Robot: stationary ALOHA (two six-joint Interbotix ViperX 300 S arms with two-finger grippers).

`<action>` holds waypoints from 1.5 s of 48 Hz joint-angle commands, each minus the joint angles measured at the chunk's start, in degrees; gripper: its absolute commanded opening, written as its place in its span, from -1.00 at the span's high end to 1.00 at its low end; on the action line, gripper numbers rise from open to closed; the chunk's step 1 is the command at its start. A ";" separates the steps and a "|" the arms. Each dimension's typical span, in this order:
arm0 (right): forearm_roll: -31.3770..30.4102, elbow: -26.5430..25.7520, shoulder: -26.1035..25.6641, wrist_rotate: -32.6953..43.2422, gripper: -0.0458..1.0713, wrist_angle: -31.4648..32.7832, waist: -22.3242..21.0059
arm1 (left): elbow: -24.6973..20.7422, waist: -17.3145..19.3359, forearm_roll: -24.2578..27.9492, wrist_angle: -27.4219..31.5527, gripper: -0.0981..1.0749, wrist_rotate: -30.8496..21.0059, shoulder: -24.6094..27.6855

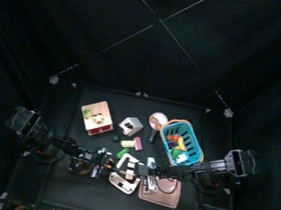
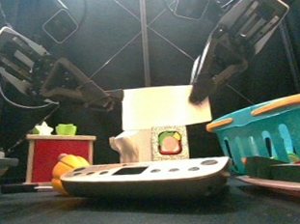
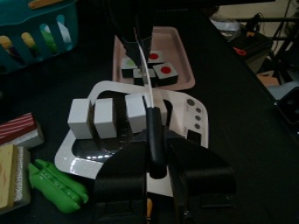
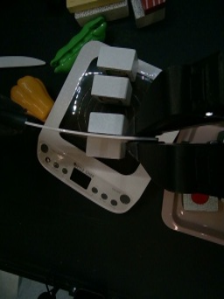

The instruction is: Cut sushi roll

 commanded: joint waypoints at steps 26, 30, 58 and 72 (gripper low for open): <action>-0.44 -1.14 -0.88 -0.26 0.18 -1.32 -0.62 | -1.32 1.76 -0.18 -0.44 0.16 0.18 -0.26; -0.44 -1.14 -0.88 -0.26 0.18 -1.23 -0.62 | -1.23 1.85 -0.18 -0.44 0.16 0.18 -0.18; 0.97 -1.14 2.46 -0.09 0.18 -1.32 -0.62 | -1.23 1.93 -0.79 0.00 0.16 -0.18 3.78; 2.99 -1.23 4.22 -0.09 0.18 -1.32 -0.26 | -1.49 1.85 -1.58 1.85 0.16 -0.26 4.66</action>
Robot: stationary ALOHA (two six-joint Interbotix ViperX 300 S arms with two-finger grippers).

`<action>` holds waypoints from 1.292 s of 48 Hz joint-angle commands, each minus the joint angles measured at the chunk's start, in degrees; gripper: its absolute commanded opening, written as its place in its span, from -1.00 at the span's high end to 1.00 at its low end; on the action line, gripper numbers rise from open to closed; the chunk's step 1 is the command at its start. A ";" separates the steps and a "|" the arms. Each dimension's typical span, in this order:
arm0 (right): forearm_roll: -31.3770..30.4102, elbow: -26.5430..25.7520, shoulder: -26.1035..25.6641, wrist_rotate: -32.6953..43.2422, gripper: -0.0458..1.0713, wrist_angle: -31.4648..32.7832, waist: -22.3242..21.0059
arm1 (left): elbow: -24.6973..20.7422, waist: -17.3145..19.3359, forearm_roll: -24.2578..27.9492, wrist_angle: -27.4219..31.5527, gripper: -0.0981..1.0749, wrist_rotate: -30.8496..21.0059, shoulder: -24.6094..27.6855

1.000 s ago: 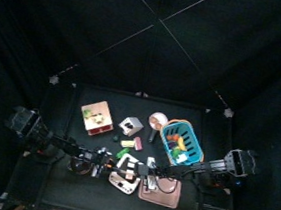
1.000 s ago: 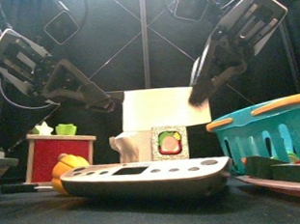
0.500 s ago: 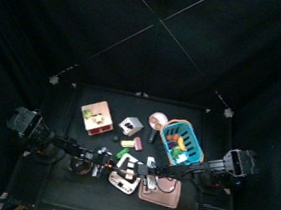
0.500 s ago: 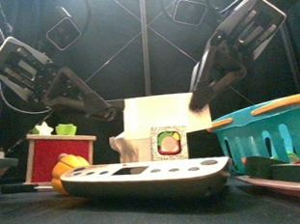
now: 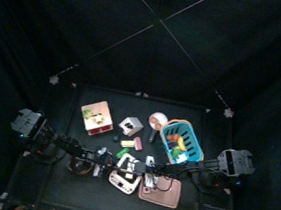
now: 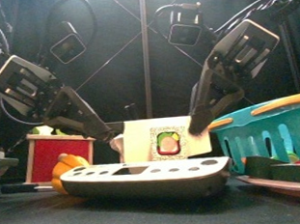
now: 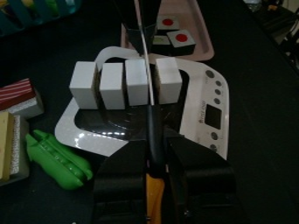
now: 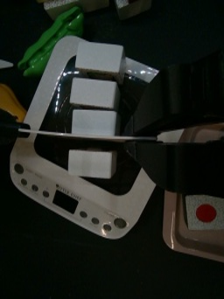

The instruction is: Cut sushi roll

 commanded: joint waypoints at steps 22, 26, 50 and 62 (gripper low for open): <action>2.99 -1.41 -1.05 -0.18 0.18 -0.79 2.11 | -1.58 -2.29 -1.41 1.32 0.16 0.00 -0.79; 3.34 -1.41 -1.05 -0.18 0.18 -0.88 2.46 | -1.58 -2.64 -1.41 1.32 0.16 0.00 -0.79; -0.44 -2.64 -4.13 -0.35 0.18 -0.18 1.58 | -1.67 -1.23 -1.41 1.23 0.16 0.26 -5.54; -2.81 -2.64 -5.01 -0.26 0.18 -0.18 0.44 | -0.97 -0.09 -1.32 1.23 0.16 0.44 -7.65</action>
